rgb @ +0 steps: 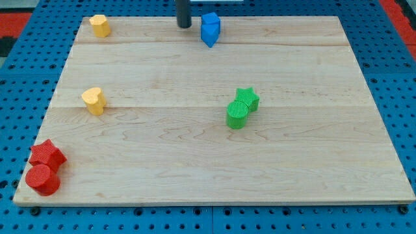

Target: Move the blue cube away from the blue triangle

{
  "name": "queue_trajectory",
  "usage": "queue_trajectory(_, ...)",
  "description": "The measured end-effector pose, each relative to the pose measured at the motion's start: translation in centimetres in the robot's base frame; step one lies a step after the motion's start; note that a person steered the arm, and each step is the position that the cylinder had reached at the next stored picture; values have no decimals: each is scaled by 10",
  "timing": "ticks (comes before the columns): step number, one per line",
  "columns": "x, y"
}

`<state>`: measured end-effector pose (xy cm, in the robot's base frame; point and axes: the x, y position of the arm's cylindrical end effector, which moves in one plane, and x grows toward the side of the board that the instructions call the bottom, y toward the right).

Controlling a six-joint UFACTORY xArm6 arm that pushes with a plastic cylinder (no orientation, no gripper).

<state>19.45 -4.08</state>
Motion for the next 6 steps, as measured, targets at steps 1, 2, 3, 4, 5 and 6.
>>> queue_trajectory(1,-2,6)
queue_trajectory(2,42,85)
queue_trajectory(3,91,151)
queue_trajectory(4,103,128)
queue_trajectory(5,104,54)
queue_trajectory(6,89,22)
